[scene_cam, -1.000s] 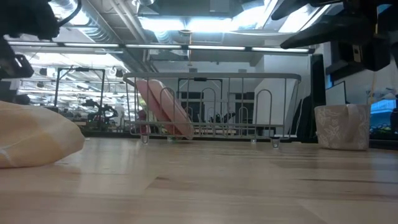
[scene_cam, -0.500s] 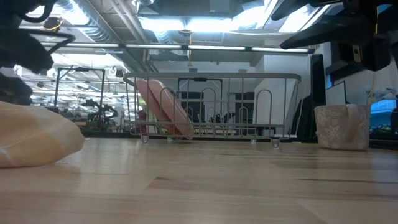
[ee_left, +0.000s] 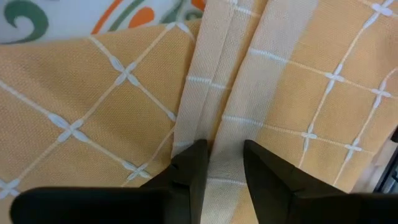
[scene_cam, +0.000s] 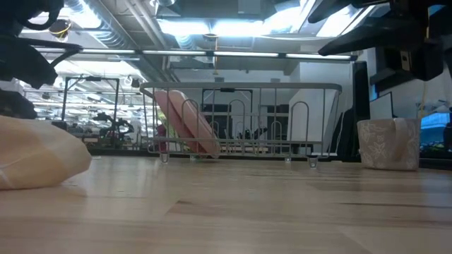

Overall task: Sort dishes
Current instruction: Move the orange towel to the top left of the table

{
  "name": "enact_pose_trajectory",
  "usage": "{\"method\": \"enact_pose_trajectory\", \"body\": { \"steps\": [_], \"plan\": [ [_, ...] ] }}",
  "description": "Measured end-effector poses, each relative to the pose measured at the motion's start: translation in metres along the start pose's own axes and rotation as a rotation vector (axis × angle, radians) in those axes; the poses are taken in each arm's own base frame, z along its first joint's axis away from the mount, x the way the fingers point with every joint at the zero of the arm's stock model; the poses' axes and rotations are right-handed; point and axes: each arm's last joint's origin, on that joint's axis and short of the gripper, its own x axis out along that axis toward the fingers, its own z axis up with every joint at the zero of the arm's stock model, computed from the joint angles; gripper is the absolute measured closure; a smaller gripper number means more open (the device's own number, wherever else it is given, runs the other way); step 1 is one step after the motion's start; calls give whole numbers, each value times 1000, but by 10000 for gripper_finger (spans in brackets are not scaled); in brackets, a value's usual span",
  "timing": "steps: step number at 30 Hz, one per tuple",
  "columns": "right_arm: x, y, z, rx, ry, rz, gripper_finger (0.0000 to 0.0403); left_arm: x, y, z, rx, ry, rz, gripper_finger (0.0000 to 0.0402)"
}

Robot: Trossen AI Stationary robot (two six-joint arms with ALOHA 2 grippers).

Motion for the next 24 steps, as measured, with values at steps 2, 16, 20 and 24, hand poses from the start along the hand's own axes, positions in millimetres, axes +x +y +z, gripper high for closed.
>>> {"method": "enact_pose_trajectory", "body": {
  "steps": [2,16,20,24],
  "plan": [
    [0,0,0,0,0,0,249,0,0,0,23,-2,2,285],
    [0,0,0,-23,0,0,249,2,0,5,147,-59,50,152],
    [0,0,0,-24,0,0,249,8,0,9,175,-55,102,148],
    [0,0,0,-25,0,0,249,14,1,12,179,-41,148,162]
  ]
}}
